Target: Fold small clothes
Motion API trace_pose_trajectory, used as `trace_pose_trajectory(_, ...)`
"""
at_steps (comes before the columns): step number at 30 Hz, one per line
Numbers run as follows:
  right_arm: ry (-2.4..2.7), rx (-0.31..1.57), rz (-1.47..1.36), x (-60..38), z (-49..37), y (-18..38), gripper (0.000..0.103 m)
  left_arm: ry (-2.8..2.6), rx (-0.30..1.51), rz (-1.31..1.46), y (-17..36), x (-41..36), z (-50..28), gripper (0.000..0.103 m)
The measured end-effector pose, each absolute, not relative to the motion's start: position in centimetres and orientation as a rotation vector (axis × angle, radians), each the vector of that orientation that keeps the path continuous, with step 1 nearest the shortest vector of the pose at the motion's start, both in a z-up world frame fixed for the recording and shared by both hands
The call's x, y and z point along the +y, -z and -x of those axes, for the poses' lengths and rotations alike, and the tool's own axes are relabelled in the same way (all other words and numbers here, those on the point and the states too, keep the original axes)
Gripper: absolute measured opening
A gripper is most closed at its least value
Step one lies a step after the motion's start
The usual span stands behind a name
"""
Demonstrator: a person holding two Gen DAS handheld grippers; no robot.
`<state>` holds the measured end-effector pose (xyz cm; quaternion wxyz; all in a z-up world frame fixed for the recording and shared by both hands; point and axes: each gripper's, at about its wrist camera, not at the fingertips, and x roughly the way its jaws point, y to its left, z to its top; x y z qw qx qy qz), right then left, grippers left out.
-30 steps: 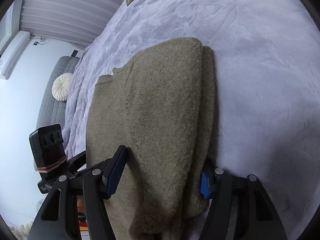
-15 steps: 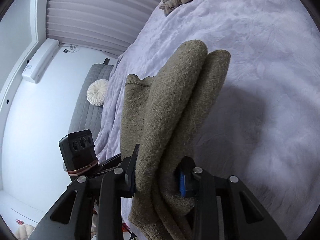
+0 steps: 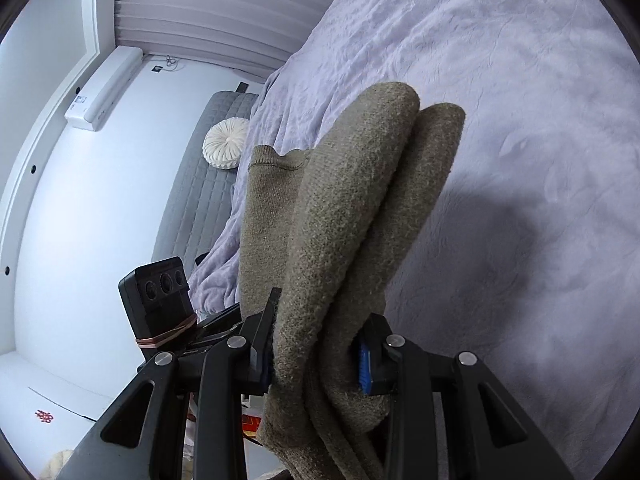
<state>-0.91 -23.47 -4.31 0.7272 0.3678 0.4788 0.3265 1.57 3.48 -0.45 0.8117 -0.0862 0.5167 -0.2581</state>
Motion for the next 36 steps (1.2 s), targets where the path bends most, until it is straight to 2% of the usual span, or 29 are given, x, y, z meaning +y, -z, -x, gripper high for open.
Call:
trace_pose_trajectory(12,-0.605,1.133,-0.768,-20.0,1.6,9.1,0.034,0.395,1.147,0.224,7.2,8.3,1.5,0.053)
trace_pose_trajectory(14,-0.549,1.13,-0.76,-20.8,1.7,9.6,0.034,0.368,1.132,0.253,7.7,9.4,1.9,0.062)
trace_pose_trajectory(16,-0.468,1.145,-0.711,-21.8,2.0,9.9,0.036,0.283,1.094,0.224,7.6,10.5,2.2,0.083)
trace_pose_trajectory(17,-0.428,1.158,-0.672,-22.1,2.1,9.9,0.036,0.246,1.07,0.2,7.5,11.1,2.4,0.086)
trace_pose_trajectory(24,-0.221,1.159,-0.386,-24.1,4.2,8.4,0.039,0.114,1.011,0.055,6.6,13.6,4.3,0.086)
trace_pose_trajectory(28,-0.28,1.103,-0.414,-24.5,5.6,6.5,0.034,0.139,0.996,0.06,5.7,13.1,5.1,0.086)
trace_pose_trajectory(33,-0.368,1.036,-0.354,-21.4,6.5,3.7,0.033,0.17,0.962,0.054,4.1,10.1,5.7,0.086)
trace_pose_trajectory(35,-0.407,1.023,-0.322,-19.8,6.9,3.0,0.033,0.202,0.953,0.061,3.8,9.0,6.3,0.08)
trace_pose_trajectory(36,-0.421,1.02,-0.306,-18.9,7.1,2.8,0.033,0.22,0.954,0.058,3.9,8.3,6.7,0.072)
